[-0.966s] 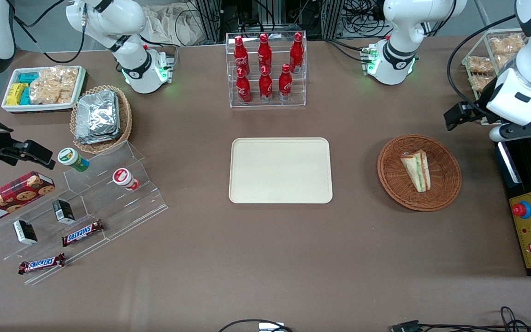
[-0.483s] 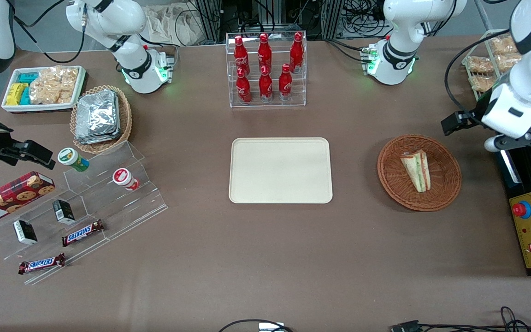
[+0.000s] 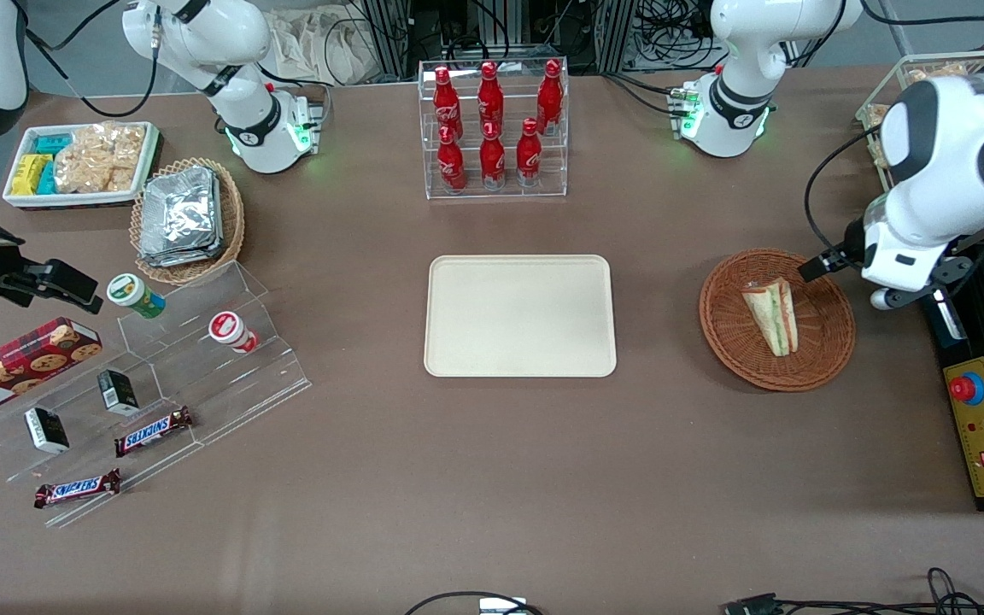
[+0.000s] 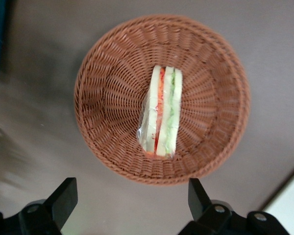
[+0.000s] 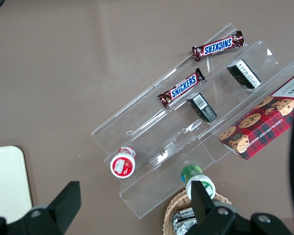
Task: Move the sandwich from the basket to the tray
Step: 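Move the left gripper over the sandwich in the wicker basket, then lower the open left gripper and close it on the wrapped sandwich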
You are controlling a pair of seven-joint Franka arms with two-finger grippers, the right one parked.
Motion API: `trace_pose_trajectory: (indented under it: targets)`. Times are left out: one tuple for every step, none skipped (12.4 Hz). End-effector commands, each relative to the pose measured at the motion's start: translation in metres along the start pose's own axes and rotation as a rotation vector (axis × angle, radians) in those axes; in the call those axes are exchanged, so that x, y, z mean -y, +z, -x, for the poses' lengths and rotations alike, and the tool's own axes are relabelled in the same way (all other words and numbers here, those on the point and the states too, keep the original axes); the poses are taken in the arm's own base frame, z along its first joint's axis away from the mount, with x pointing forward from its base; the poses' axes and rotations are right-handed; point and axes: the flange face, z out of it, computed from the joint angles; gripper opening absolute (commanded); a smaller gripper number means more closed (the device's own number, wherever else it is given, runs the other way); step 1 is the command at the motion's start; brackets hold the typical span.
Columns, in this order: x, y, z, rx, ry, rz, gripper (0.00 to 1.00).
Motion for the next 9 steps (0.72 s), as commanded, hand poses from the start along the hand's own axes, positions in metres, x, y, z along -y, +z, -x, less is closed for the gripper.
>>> trace_pose_trajectory:
  targets:
    - [0.0, 0.049, 0.013, -0.034, -0.044, 0.031, 1.0]
    - [-0.005, 0.071, 0.007, -0.039, -0.044, 0.038, 1.0]
    - [-0.009, 0.091, 0.001, -0.033, -0.045, 0.039, 1.0]
    - [-0.013, 0.107, -0.005, -0.042, -0.054, 0.048, 1.0]
    - [-0.016, 0.119, -0.008, -0.04, -0.055, 0.051, 1.0]
    - [-0.017, 0.126, -0.01, -0.041, -0.055, 0.053, 1.0]
    - [-0.018, 0.13, -0.01, -0.037, -0.055, 0.051, 1.0]
    - [-0.019, 0.131, -0.011, -0.036, -0.052, 0.05, 1.0]
    - [-0.019, 0.132, -0.011, -0.034, -0.051, 0.05, 0.99]
